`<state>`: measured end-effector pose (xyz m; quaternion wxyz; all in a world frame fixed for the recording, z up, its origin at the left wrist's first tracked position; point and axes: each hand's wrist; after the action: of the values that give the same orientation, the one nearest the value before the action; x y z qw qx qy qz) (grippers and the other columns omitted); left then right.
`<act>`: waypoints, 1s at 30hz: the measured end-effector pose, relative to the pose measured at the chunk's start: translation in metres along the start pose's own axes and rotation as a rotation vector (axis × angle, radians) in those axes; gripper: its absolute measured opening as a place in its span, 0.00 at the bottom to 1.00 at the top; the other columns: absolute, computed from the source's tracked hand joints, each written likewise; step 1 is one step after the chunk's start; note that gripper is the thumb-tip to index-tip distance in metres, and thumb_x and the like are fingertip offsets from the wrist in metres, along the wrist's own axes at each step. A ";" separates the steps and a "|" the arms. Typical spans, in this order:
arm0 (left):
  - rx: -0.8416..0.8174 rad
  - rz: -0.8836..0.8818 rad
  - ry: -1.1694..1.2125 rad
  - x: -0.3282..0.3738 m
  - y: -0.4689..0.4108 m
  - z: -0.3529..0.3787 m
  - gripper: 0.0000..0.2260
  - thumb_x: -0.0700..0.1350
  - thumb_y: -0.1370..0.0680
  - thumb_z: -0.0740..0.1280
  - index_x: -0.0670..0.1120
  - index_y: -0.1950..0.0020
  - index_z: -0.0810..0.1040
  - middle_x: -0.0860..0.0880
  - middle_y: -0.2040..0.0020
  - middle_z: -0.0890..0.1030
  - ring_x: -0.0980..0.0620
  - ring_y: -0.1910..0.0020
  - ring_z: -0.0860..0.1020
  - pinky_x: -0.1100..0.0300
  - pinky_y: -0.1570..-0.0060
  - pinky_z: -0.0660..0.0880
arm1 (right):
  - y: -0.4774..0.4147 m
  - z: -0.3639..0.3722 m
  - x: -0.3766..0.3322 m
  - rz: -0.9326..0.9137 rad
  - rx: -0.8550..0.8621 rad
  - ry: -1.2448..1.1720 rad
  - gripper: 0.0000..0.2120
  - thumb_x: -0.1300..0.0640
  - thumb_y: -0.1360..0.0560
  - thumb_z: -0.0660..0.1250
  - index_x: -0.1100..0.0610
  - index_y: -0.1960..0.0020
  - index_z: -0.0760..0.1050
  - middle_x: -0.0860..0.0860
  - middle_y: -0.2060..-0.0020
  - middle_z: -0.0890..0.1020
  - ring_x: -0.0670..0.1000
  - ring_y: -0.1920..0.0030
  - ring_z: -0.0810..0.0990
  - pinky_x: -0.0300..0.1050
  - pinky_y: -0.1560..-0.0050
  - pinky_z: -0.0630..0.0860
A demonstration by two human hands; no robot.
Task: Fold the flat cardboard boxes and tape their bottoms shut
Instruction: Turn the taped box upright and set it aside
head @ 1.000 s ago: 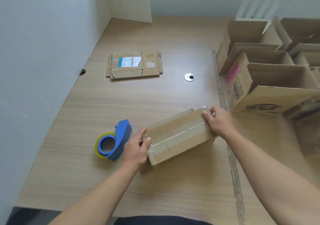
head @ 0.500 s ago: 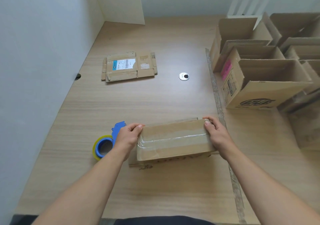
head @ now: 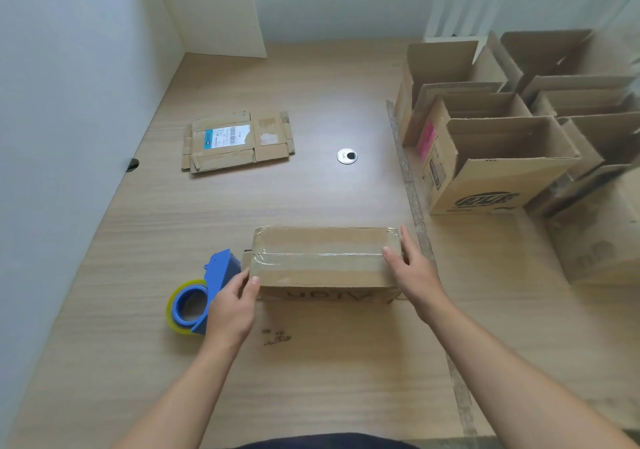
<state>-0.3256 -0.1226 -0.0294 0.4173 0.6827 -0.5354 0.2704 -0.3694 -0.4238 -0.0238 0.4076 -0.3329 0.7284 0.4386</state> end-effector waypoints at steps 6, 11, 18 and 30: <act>-0.091 0.071 -0.084 0.008 -0.004 0.012 0.19 0.54 0.18 0.62 0.56 0.26 0.70 0.60 0.38 0.76 0.58 0.39 0.73 0.59 0.41 0.67 | 0.011 0.007 0.011 -0.010 0.163 0.182 0.26 0.46 0.18 0.59 0.43 0.21 0.58 0.49 0.27 0.71 0.52 0.28 0.68 0.40 0.40 0.63; 0.025 -0.004 -0.033 0.004 -0.003 0.016 0.19 0.51 0.18 0.63 0.53 0.27 0.72 0.53 0.32 0.77 0.54 0.32 0.73 0.60 0.37 0.67 | 0.007 0.018 0.007 0.041 0.273 -0.029 0.21 0.53 0.18 0.61 0.48 0.25 0.68 0.50 0.32 0.76 0.50 0.30 0.72 0.41 0.34 0.65; -0.051 0.003 0.059 0.005 -0.006 0.009 0.19 0.53 0.19 0.64 0.57 0.27 0.71 0.54 0.33 0.77 0.57 0.35 0.73 0.58 0.35 0.68 | 0.011 0.010 0.006 0.062 0.183 -0.197 0.21 0.53 0.17 0.60 0.45 0.25 0.67 0.45 0.28 0.71 0.45 0.29 0.68 0.43 0.28 0.63; -0.127 0.418 0.084 0.048 -0.012 -0.018 0.23 0.55 0.30 0.73 0.61 0.35 0.76 0.63 0.37 0.76 0.63 0.35 0.73 0.61 0.35 0.71 | -0.022 -0.034 -0.028 0.306 0.094 -0.063 0.13 0.46 0.19 0.60 0.40 0.36 0.77 0.45 0.48 0.80 0.51 0.54 0.77 0.45 0.63 0.77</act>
<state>-0.2996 -0.1300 0.0157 0.4163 0.5175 -0.6633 0.3448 -0.3486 -0.4603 0.0023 0.3739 -0.1845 0.7772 0.4713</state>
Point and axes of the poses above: each hand's wrist, its own y-axis away from the middle knuckle, its own z-axis out of the palm, x = y × z
